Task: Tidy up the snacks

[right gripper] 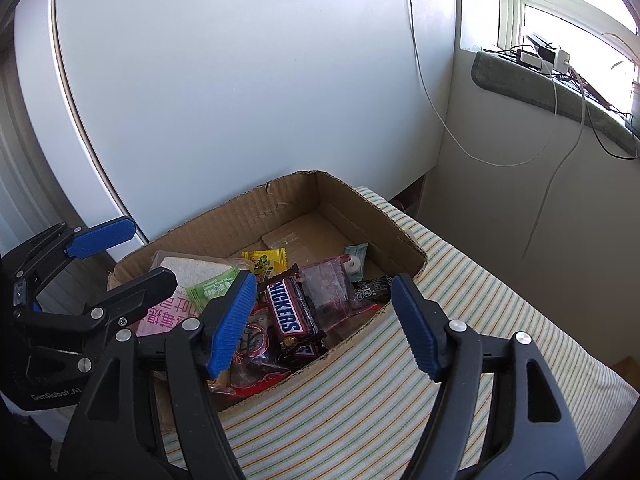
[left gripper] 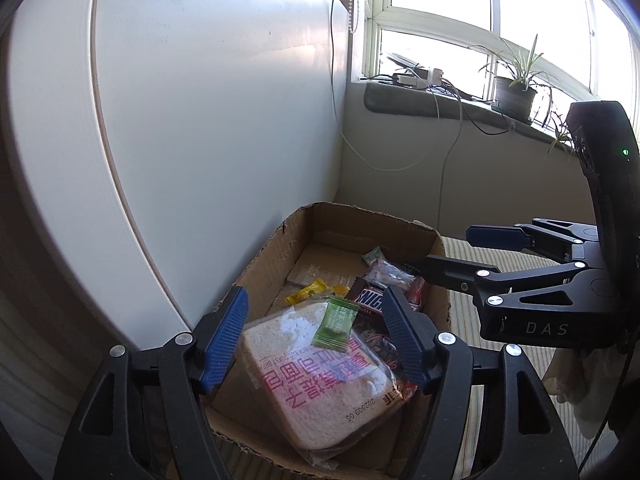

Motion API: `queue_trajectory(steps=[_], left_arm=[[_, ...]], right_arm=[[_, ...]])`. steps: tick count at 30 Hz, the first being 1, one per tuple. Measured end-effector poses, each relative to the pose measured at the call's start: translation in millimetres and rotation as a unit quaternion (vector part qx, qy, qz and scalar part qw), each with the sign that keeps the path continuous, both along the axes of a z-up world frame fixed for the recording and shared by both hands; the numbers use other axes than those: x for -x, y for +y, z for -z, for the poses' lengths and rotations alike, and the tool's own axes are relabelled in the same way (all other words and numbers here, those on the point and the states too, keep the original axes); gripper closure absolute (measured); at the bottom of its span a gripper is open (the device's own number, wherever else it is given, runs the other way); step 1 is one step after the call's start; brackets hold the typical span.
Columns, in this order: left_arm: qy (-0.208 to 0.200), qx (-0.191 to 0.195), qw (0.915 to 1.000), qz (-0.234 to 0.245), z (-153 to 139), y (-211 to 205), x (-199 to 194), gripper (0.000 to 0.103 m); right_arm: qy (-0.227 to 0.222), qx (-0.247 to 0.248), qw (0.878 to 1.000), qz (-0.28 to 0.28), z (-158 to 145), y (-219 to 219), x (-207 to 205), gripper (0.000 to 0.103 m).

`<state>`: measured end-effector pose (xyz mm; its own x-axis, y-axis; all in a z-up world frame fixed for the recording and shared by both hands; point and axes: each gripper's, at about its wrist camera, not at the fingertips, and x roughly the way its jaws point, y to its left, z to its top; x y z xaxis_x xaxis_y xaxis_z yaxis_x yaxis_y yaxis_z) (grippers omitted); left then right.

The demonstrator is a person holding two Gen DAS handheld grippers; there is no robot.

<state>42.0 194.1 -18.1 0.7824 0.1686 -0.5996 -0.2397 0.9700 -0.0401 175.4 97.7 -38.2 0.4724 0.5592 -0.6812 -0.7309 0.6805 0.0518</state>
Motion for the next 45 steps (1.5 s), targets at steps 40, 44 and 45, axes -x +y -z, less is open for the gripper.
queue_trajectory(steps=[40, 44, 45], left_arm=[[-0.023, -0.017, 0.9977, -0.062, -17.2, -59.4, 88.2, 0.02], [-0.023, -0.017, 0.9977, -0.062, -17.2, -61.6, 89.3, 0.02], [-0.023, -0.016, 0.9977, -0.062, -17.3, -62.2, 89.9, 0.02]], right_arm=[[-0.06, -0.043, 0.996, 0.051, -27.8, -115.0, 100.6, 0.007], [-0.061, -0.043, 0.996, 0.054, -27.2, -119.2, 101.4, 0.007], [-0.061, -0.042, 0.996, 0.055, -26.7, -119.9, 101.6, 0.007]])
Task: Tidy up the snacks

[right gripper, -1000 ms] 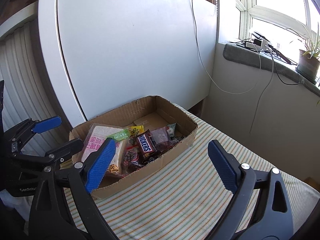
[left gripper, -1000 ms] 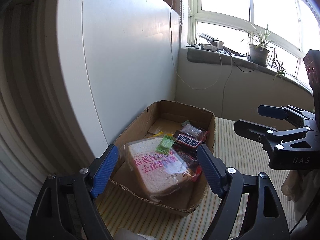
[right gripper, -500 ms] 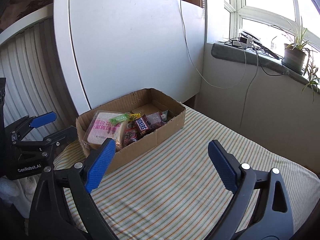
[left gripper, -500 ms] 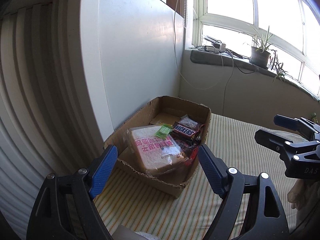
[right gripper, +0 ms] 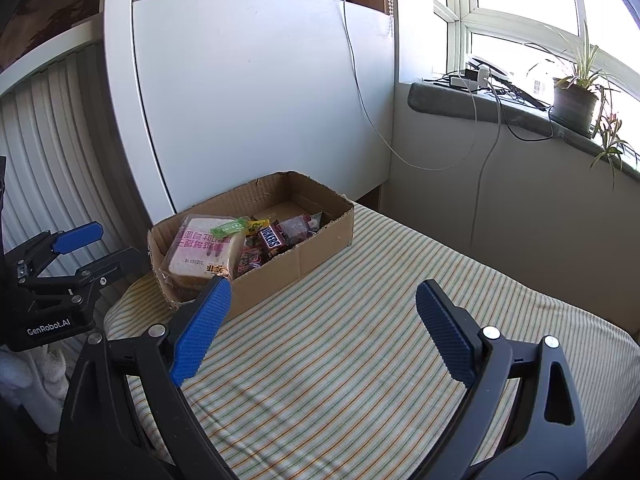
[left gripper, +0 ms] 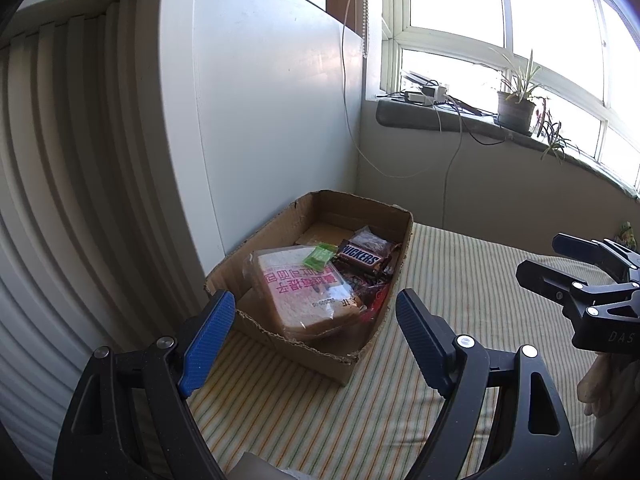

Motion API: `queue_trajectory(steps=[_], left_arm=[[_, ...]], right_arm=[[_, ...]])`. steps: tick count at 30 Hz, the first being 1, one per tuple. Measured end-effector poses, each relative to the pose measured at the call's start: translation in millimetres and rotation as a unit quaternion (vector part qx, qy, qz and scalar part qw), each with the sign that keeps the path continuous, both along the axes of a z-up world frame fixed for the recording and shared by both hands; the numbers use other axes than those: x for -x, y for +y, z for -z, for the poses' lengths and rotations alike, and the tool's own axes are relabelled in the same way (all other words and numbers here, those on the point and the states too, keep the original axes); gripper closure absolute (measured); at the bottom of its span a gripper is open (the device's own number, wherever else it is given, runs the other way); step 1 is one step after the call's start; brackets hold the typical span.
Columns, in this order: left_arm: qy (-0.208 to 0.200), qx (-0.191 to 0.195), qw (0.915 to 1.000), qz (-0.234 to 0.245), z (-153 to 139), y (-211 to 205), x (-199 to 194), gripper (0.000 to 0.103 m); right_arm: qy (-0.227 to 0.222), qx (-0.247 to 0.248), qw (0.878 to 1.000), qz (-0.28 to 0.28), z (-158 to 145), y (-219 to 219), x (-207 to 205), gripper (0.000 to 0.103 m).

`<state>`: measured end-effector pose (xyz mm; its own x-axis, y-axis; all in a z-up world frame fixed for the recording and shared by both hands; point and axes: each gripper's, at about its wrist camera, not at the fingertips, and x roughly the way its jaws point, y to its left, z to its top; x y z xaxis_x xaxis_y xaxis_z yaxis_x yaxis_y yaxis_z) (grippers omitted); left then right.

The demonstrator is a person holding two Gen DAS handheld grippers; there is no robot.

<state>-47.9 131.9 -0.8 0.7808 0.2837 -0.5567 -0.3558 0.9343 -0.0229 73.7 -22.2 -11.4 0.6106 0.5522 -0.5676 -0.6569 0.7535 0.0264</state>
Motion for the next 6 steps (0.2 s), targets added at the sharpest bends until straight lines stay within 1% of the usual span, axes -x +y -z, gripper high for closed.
queue_trajectory(steps=[2, 6], left_arm=[[-0.001, 0.001, 1.0, 0.001, 0.0, -1.2, 0.7, 0.02], [-0.006, -0.01, 0.9999, 0.0, 1.3, -4.6, 2.7, 0.02]], right_arm=[[-0.001, 0.003, 1.0, 0.003, 1.1, -1.1, 0.0, 0.007], [0.003, 0.001, 1.0, 0.01, 3.5, -7.1, -0.3, 0.007]])
